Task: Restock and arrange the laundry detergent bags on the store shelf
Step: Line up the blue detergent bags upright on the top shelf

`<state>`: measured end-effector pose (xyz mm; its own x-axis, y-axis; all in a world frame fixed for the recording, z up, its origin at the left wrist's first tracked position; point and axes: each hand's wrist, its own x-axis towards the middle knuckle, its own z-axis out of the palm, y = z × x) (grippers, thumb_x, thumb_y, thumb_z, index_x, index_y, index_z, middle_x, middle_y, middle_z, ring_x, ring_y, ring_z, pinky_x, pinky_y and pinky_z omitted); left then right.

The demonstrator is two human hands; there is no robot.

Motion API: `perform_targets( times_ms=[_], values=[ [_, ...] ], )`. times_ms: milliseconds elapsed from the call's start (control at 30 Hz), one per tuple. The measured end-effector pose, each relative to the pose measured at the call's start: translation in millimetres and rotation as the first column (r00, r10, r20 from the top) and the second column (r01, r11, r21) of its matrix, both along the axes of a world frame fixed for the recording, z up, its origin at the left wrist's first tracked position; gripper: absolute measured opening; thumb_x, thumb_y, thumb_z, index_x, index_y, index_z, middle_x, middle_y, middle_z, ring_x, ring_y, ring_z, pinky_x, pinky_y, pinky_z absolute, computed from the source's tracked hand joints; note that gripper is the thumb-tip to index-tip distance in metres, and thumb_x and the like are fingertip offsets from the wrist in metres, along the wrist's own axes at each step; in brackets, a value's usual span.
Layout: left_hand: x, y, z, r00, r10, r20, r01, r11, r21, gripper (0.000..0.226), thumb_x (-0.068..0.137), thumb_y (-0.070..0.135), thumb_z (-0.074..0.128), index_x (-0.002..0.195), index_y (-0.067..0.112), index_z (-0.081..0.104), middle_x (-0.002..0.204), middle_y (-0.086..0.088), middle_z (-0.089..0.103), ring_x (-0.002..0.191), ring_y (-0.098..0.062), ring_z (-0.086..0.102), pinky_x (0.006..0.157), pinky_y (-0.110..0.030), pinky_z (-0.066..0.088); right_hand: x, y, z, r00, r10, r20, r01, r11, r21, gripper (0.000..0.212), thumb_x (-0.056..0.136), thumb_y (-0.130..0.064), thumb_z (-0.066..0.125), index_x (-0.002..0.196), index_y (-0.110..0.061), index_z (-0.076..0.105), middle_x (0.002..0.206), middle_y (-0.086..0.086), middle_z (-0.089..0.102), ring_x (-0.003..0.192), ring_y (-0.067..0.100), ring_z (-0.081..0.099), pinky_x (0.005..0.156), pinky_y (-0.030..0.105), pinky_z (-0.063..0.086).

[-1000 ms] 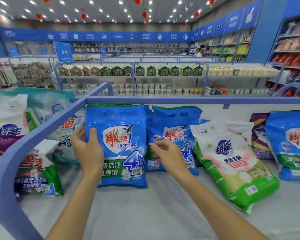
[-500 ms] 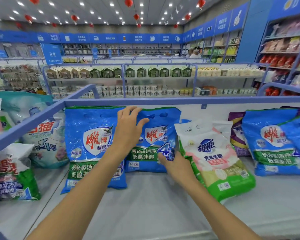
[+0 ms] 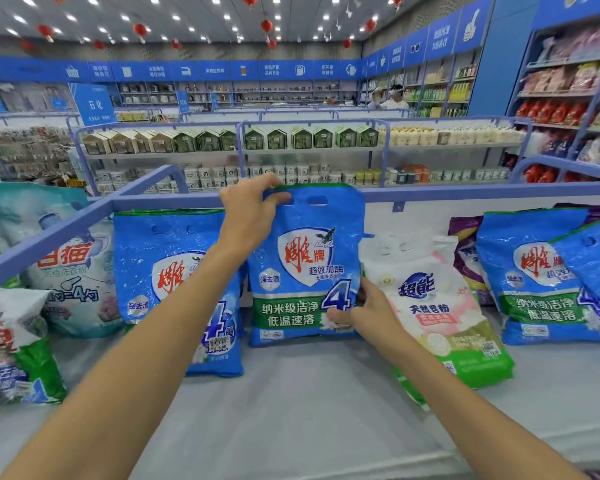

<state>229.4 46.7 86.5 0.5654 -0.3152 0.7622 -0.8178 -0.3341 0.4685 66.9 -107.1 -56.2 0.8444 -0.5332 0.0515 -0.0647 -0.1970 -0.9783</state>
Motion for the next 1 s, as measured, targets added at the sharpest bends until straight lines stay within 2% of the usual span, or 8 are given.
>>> perform_targets(
  times_ms=[167,333,433,533,633,833,933,1000],
  values=[
    [-4,-6,9,0.993,0.026,-0.111,-0.018,0.997,0.072,0.013,0.089,0.029,0.076,0.081,0.021,0.07,0.081,0.008,0.064,0.089,-0.017,0.053,0.083,-0.038,0.021,-2,-7,4,0.993,0.062,-0.099,-0.077,0.985,-0.155,0.046,0.083,-0.016,0.084,0.121,-0.029,0.063,0.106,-0.018,0.075,0.098,0.003,0.071,0.092,0.033,0.055],
    [11,10,20,0.977,-0.058,-0.208,0.09,0.984,0.151,0.016,0.087,0.033,0.079,0.077,0.04,0.068,0.081,0.022,0.065,0.097,-0.016,0.066,0.101,-0.055,0.043,9,0,17,0.988,0.154,-0.001,-0.151,0.969,0.197,0.023,0.098,-0.031,0.068,0.121,-0.026,0.064,0.109,-0.006,0.079,0.1,0.016,0.076,0.089,0.039,0.06],
    [10,8,15,0.996,-0.023,-0.088,0.038,0.985,0.169,0.015,0.088,0.031,0.077,0.076,0.038,0.071,0.076,0.021,0.064,0.092,-0.016,0.064,0.096,-0.05,0.039,21,3,24,1.0,0.018,-0.009,-0.016,0.972,0.233,0.021,0.106,-0.035,0.053,0.117,-0.021,0.065,0.103,-0.001,0.08,0.088,0.016,0.078,0.068,0.031,0.06],
    [7,4,-2,1.0,0.01,0.007,-0.011,0.995,0.097,0.001,0.087,0.025,0.079,0.088,0.025,0.08,0.088,0.013,0.059,0.098,-0.019,0.055,0.093,-0.05,0.04,29,7,18,0.997,-0.073,-0.022,0.076,0.988,0.134,0.019,0.106,-0.033,0.053,0.108,-0.02,0.067,0.101,0.005,0.079,0.09,0.023,0.077,0.083,0.046,0.063],
    [8,5,-17,0.995,0.035,0.095,-0.037,0.999,0.027,0.004,0.087,0.021,0.078,0.09,0.021,0.08,0.089,0.008,0.061,0.098,-0.021,0.052,0.088,-0.053,0.043,26,11,14,0.996,-0.094,-0.003,0.093,0.99,0.108,0.016,0.106,-0.033,0.053,0.098,-0.025,0.065,0.102,0.006,0.078,0.092,0.024,0.077,0.089,0.049,0.061],
    [3,7,-30,0.969,0.104,0.223,-0.107,0.994,-0.001,0.021,0.089,0.036,0.075,0.101,0.02,0.077,0.103,0.001,0.067,0.106,-0.022,0.051,0.084,-0.034,0.03,18,10,23,0.999,-0.035,0.005,0.033,0.987,0.157,0.018,0.103,-0.029,0.06,0.119,-0.022,0.06,0.116,-0.001,0.074,0.095,0.015,0.076,0.083,0.035,0.063],
    [-14,8,-36,0.967,0.074,0.244,-0.065,0.997,-0.046,0.022,0.089,0.032,0.077,0.105,0.017,0.074,0.106,0.0,0.067,0.107,-0.021,0.05,0.088,-0.032,0.031,-9,11,30,0.999,-0.036,-0.008,0.036,0.999,-0.007,0.028,0.099,-0.019,0.067,0.124,-0.026,0.057,0.118,-0.008,0.069,0.102,0.007,0.07,0.089,0.03,0.06],
    [-33,7,-42,0.979,0.008,0.205,0.004,0.998,-0.06,0.02,0.089,0.027,0.077,0.106,0.016,0.073,0.105,0.002,0.066,0.104,-0.02,0.051,0.092,-0.036,0.04,-36,12,32,0.998,-0.056,-0.003,0.055,0.985,-0.162,0.032,0.095,-0.017,0.069,0.121,-0.033,0.059,0.116,-0.016,0.067,0.102,-0.003,0.066,0.081,0.014,0.055]
  ],
)
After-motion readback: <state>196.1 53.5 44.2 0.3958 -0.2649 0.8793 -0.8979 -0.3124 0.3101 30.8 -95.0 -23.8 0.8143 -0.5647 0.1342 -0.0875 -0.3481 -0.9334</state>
